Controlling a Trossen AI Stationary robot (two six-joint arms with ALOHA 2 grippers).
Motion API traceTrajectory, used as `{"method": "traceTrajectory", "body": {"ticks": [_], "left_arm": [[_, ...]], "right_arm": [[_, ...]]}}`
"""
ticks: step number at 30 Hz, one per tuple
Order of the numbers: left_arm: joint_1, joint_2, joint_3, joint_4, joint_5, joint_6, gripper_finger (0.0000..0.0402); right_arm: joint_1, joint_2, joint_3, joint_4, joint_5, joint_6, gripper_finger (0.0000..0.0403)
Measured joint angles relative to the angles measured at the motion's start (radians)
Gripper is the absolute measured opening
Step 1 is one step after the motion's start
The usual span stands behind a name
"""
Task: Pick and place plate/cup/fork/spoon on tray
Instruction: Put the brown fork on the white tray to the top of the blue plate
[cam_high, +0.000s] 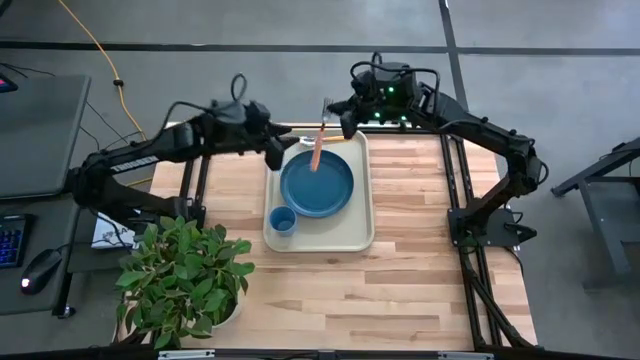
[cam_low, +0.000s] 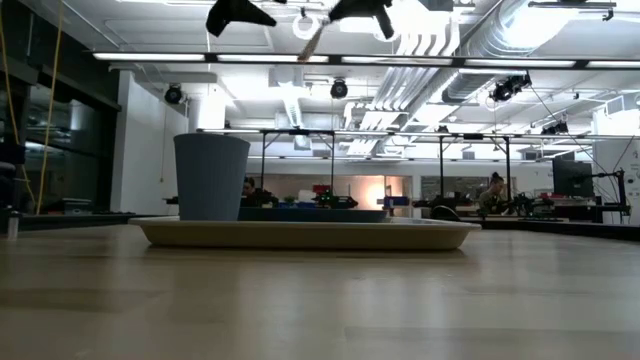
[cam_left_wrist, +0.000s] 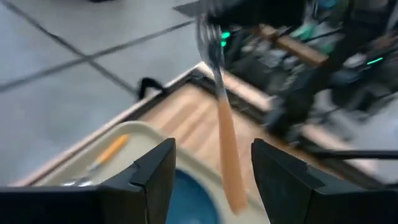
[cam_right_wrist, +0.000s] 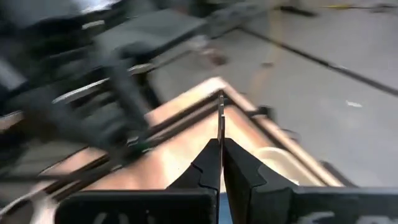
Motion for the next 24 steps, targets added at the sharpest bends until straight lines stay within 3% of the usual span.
{"method": "traceTrajectory", "body": {"ticks": [3,11,20,24], "left_arm": [[0.056,-0.001,0.0,0.028,0.157,-0.062,0.0193],[0.078,0.074,-0.002,0.188,0.474,-0.22,0.0193],[0.068,0.104,-0.002,0.198,0.522,-0.247,0.0188],[0.062,0.105,-0.002,0.196,0.523,-0.247,0.0153]], "right_arm": [[0.015,0.0,0.0,0.041,-0.106,-0.012,0.0001],[0.042,0.0,0.0,0.169,-0.119,-0.013,0.0001],[0.032,-0.006,0.0,0.21,-0.128,-0.011,0.0],[0.033,-0.006,0.0,0.206,-0.143,-0.012,0.0]]}}
